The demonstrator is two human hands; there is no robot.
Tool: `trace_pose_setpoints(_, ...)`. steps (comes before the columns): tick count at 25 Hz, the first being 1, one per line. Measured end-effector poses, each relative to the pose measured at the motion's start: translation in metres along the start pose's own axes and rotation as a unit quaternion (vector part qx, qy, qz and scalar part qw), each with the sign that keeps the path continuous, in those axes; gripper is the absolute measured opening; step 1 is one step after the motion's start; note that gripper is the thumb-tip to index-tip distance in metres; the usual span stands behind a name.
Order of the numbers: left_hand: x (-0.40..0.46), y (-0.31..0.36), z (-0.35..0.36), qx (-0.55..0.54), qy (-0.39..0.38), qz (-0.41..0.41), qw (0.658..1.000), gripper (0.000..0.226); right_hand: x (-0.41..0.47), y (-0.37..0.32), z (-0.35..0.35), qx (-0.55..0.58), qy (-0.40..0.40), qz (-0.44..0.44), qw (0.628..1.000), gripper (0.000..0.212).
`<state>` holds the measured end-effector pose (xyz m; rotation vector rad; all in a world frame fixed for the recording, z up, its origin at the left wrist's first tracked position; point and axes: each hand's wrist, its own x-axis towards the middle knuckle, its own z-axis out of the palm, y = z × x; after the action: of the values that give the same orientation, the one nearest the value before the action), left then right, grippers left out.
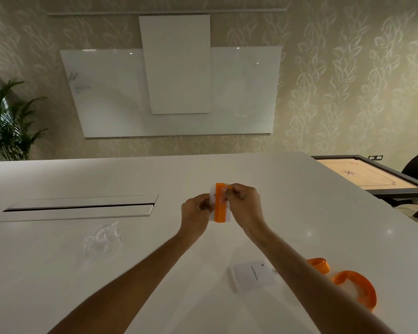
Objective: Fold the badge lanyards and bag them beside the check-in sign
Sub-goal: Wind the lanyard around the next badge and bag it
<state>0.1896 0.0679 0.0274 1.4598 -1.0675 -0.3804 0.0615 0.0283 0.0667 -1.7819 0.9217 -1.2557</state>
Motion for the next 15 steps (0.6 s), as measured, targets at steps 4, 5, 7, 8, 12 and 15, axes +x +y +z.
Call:
trace_pose_setpoints(4,-0.015,-0.005,0.004,-0.07,-0.02,-0.038,0.997,0.034,-0.005,0.017,0.003,-0.058,0.009,-0.056,0.997,0.011)
trace_pose_setpoints(5,-0.017,-0.007,0.004,-0.081,-0.02,-0.048,0.995,0.034,-0.007,0.021,0.003,-0.091,0.007,-0.09,0.992,0.014)
trace_pose_setpoints(7,-0.02,-0.012,0.004,-0.082,-0.022,-0.057,0.995,0.03,-0.008,0.027,0.001,-0.169,-0.006,-0.154,0.974,0.025)
trace_pose_setpoints(8,-0.021,-0.014,0.004,-0.075,-0.025,-0.058,0.995,0.028,-0.008,0.029,0.0,-0.205,-0.01,-0.178,0.962,0.029)
trace_pose_setpoints(12,-0.021,-0.015,-0.001,-0.041,-0.024,-0.046,0.998,0.021,-0.002,0.029,-0.009,-0.309,-0.013,-0.242,0.92,0.031)
trace_pose_setpoints(15,-0.018,-0.017,-0.01,0.005,-0.017,-0.013,1.0,0.017,0.006,0.024,-0.01,-0.315,-0.073,-0.221,0.92,0.027)
